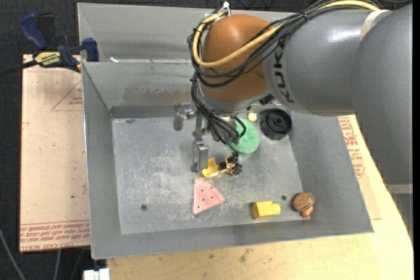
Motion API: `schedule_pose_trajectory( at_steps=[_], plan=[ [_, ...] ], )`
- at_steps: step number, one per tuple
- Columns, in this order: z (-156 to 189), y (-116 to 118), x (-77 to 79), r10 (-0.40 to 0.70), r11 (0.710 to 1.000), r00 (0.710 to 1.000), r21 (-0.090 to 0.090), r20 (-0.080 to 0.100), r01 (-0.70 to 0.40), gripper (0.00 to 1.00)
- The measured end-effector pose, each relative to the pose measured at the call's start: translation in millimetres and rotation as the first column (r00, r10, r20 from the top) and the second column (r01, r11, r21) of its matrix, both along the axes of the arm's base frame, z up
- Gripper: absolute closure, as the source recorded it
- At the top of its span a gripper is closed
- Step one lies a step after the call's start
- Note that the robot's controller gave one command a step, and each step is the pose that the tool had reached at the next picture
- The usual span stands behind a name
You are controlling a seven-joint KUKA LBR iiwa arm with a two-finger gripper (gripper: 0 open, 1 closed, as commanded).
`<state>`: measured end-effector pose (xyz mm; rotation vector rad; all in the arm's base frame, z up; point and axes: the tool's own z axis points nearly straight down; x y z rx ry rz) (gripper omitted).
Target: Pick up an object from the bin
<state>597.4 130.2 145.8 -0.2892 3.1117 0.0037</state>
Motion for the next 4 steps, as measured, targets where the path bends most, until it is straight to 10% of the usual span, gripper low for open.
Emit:
schedule_pose_trajectory(
  at_steps=[3,4],
  plan=[
    [-52,-61,-19.5,0.101,0.995,0.995,-0.003,-0.014,-0.101,0.0],
    [-76,-69,-8.2,0.217,0.976,0.976,-0.002,-0.014,-0.217,1.0]
  ],
)
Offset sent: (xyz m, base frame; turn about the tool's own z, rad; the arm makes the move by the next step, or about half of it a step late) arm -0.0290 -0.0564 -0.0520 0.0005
